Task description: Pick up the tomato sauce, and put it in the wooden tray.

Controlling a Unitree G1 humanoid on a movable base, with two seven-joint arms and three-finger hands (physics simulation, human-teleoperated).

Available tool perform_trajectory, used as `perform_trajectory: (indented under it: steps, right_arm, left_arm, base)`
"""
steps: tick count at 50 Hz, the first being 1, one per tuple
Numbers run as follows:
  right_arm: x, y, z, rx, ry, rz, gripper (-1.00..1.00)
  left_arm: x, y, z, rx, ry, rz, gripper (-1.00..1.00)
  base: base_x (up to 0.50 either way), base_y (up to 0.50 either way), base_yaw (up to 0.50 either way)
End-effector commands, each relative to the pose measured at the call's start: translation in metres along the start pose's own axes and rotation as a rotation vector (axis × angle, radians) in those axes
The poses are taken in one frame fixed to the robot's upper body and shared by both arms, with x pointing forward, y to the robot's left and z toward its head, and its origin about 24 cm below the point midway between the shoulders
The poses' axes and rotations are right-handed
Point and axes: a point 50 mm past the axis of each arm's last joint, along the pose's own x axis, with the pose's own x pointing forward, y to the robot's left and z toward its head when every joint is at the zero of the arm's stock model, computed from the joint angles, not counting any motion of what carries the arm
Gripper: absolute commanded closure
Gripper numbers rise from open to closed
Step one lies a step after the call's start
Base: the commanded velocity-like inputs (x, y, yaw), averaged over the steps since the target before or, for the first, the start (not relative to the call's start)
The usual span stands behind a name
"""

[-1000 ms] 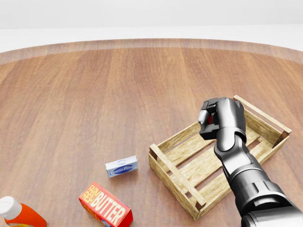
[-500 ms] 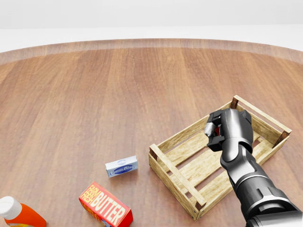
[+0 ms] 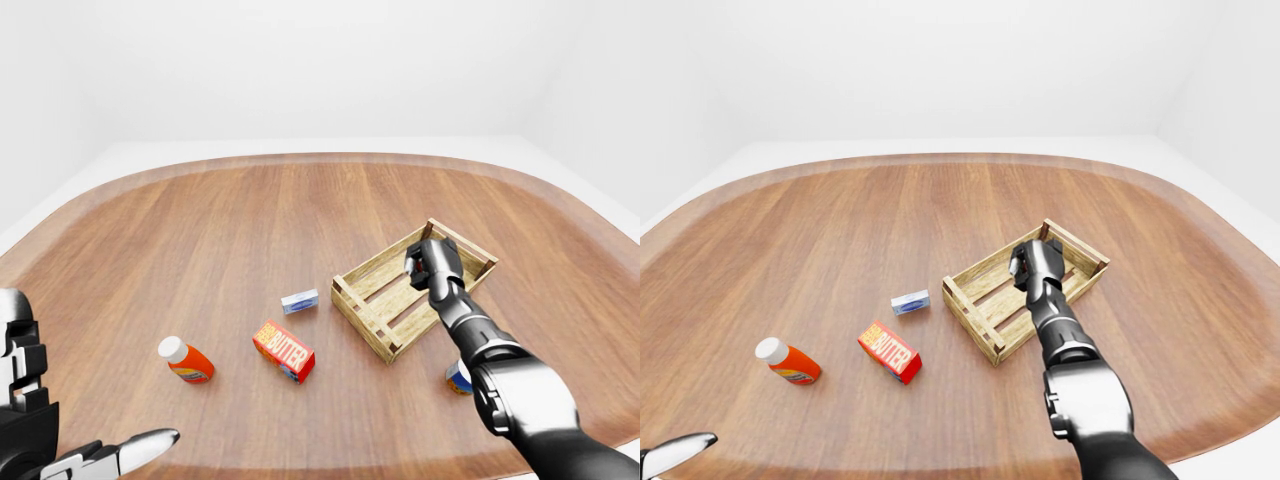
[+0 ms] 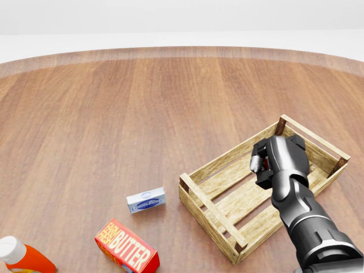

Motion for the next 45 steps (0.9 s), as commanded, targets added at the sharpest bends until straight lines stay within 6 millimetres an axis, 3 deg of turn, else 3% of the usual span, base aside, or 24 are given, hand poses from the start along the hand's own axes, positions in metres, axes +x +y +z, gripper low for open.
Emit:
perform_trajectory:
  steps: [1,45]
  right_arm:
    - [0.001,-0.002,0.002,-0.073,-0.035,0.007,1.00]
    - [-0.006,0.011,-0.006,-0.149,-0.045,0.088,1.00]
  left_arm:
    - [0.000,0.000,-0.001,-0.002,0.003,0.003,-0.99]
    - [-0.001,0.002,-0.002,-0.003,0.007,0.005,-0.99]
  base:
    - [0.00,0.00,0.00]
    - [0.00,0.00,0.00]
